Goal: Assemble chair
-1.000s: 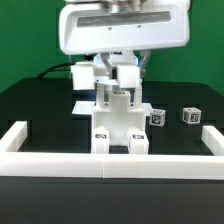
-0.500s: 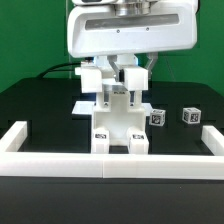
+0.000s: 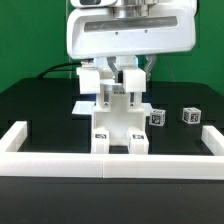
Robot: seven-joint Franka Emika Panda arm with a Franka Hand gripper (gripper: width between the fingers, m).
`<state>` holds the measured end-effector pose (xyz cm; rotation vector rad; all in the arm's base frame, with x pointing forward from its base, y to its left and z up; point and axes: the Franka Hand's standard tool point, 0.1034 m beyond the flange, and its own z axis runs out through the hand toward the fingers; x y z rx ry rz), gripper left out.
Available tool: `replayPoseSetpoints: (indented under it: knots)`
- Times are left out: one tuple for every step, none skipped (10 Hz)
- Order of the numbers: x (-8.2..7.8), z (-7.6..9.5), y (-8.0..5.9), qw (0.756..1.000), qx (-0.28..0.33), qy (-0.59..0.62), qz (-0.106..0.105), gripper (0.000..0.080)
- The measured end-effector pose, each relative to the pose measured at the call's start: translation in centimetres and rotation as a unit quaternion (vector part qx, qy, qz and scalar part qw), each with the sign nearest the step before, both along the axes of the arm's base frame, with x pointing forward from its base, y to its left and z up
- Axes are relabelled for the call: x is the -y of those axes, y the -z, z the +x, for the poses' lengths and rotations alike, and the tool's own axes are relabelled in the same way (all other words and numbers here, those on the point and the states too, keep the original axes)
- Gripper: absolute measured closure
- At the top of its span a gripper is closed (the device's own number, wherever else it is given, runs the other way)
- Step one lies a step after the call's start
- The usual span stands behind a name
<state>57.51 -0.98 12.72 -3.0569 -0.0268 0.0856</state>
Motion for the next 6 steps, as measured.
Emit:
replayPoseSetpoints:
  knots:
    - [-0.18, -0.03, 0.00, 1.000, -0.001, 0.009, 0.000, 0.0509]
    - [-0.61, -0.08, 0.04, 0.999, -0.004, 0.037, -0.002, 0.0509]
    - [-1.03, -0.22, 0.15, 0.998, -0.007, 0.057, -0.004, 0.0509]
    - [-1.00, -0.09, 0.23, 0.998, -0.002, 0.059, -0.004, 0.0509]
    - [-0.93, 0.09, 0.25, 0.998, 0.004, 0.064, -0.006, 0.0509]
    - [-0.92, 0.10, 0.24, 0.998, 0.004, 0.064, -0.006, 0.0509]
